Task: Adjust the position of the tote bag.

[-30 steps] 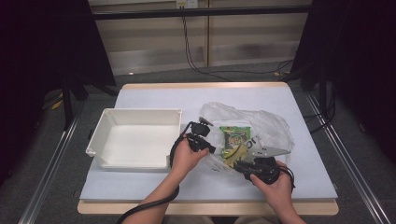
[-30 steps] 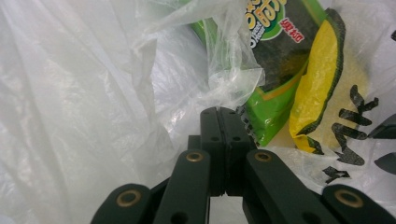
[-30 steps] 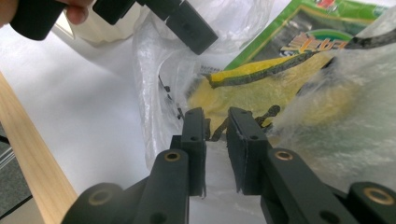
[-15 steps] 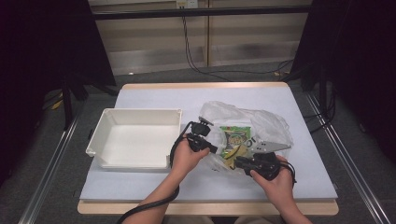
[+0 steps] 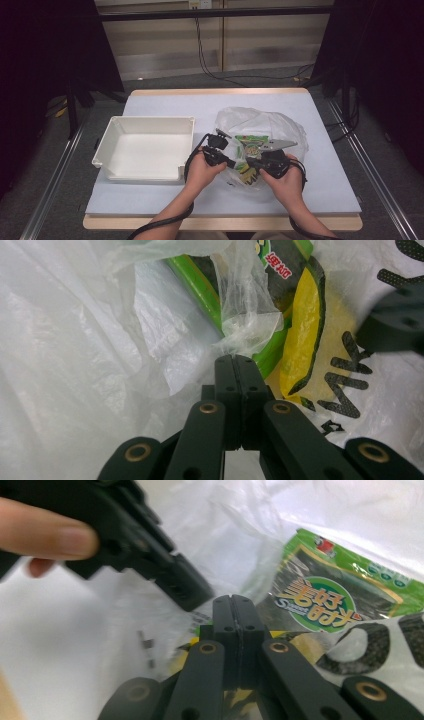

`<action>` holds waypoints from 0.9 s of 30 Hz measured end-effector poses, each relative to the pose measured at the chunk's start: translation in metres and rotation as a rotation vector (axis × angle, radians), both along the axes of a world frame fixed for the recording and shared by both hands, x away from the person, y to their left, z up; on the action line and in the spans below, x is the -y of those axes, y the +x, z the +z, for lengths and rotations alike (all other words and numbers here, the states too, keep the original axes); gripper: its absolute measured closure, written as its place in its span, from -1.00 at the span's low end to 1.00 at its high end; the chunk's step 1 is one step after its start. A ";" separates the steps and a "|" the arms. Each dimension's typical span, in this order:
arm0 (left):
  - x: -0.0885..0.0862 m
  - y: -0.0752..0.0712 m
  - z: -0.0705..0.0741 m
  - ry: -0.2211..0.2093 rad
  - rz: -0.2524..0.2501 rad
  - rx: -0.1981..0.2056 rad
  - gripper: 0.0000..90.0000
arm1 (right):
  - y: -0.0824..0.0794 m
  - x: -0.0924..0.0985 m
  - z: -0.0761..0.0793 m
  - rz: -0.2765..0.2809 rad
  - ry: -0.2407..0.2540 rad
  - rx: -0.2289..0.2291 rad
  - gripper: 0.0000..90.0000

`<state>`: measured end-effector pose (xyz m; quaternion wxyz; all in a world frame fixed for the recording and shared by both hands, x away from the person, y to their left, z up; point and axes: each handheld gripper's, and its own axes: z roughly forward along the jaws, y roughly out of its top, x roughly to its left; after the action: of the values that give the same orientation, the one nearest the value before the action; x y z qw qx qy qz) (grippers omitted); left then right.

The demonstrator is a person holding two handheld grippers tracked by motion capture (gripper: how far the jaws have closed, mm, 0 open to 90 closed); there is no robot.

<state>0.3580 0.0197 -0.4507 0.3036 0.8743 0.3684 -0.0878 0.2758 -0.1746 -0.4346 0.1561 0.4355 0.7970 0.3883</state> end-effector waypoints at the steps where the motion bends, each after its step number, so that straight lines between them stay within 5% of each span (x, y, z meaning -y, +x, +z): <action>1: 0.000 0.000 0.000 0.000 0.000 0.000 1.00 | 0.003 0.001 -0.004 -0.008 0.002 -0.011 0.94; 8: -0.007 -0.001 -0.007 0.014 -0.001 -0.017 1.00 | 0.013 0.024 -0.027 -0.069 -0.028 -0.067 1.00; 19: -0.011 -0.004 -0.013 0.019 0.009 -0.026 1.00 | -0.002 0.075 -0.034 -0.189 -0.006 -0.071 1.00; 27: -0.011 -0.005 -0.016 0.018 0.015 -0.020 1.00 | -0.008 0.091 -0.048 -0.209 0.003 -0.091 1.00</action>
<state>0.3534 0.0308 -0.4669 0.2926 0.8733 0.3786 -0.0910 0.2674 -0.2652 -0.4825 0.1587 0.5335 0.7529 0.3511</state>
